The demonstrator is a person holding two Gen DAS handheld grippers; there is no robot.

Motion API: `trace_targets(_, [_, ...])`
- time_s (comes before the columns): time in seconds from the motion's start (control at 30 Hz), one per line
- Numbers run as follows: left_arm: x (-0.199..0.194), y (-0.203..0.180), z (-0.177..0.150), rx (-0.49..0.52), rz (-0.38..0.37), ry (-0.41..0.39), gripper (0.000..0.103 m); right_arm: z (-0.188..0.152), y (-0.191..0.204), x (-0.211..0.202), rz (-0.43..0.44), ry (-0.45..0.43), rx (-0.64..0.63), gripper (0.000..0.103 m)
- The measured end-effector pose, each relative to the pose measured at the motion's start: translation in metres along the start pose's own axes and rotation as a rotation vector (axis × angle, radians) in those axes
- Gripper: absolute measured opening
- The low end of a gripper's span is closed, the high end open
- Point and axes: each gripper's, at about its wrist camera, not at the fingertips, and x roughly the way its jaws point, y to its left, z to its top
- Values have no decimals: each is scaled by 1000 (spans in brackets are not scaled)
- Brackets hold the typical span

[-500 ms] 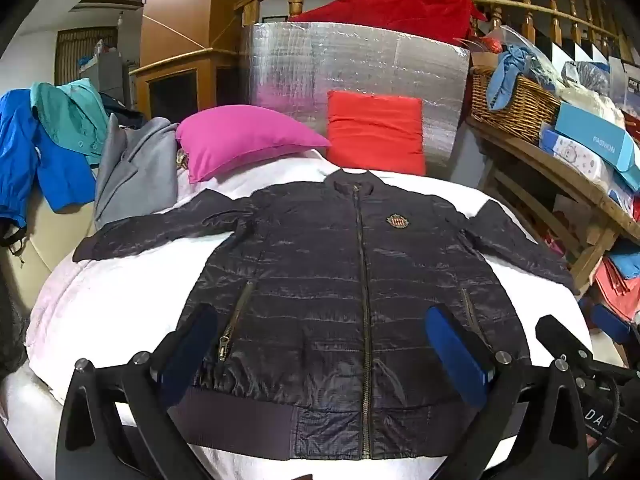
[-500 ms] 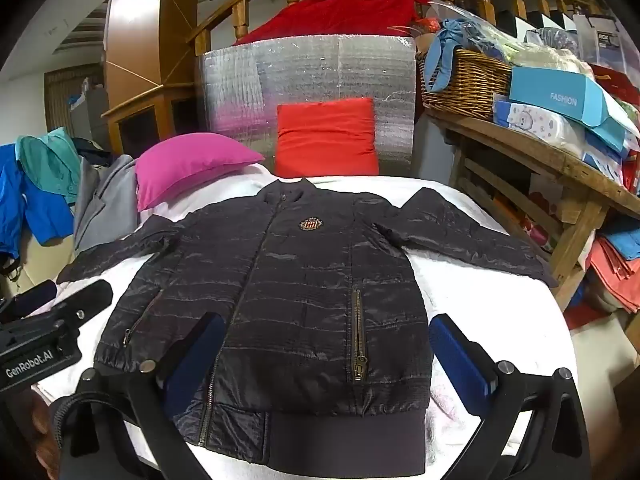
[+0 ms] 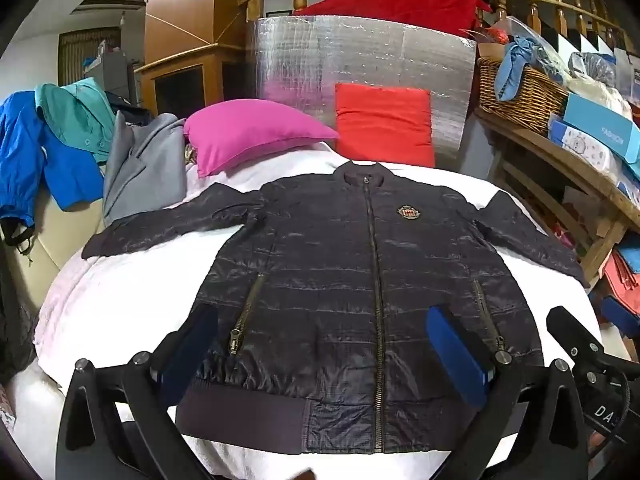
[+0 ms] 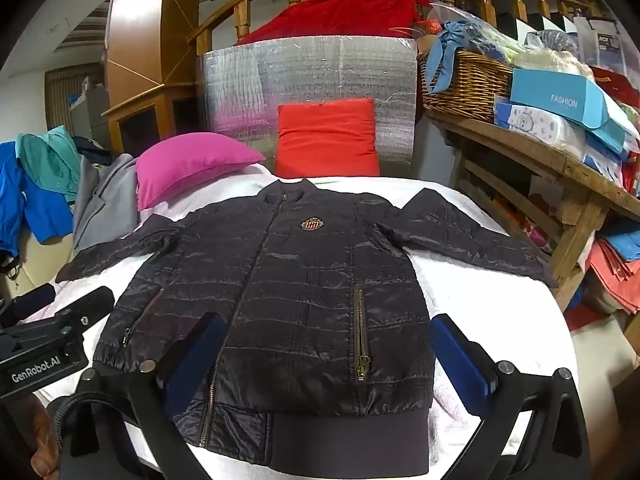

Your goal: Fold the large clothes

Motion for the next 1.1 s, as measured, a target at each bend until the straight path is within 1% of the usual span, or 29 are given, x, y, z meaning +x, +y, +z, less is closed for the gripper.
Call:
trace_targets(0.47, [2, 2, -10, 1, -2, 13, 103, -3, 9, -1, 6, 13, -16, 103])
trace_targets(1.1, [2, 4, -12, -3, -3, 20, 103, -5, 14, -2, 8, 16, -27, 103])
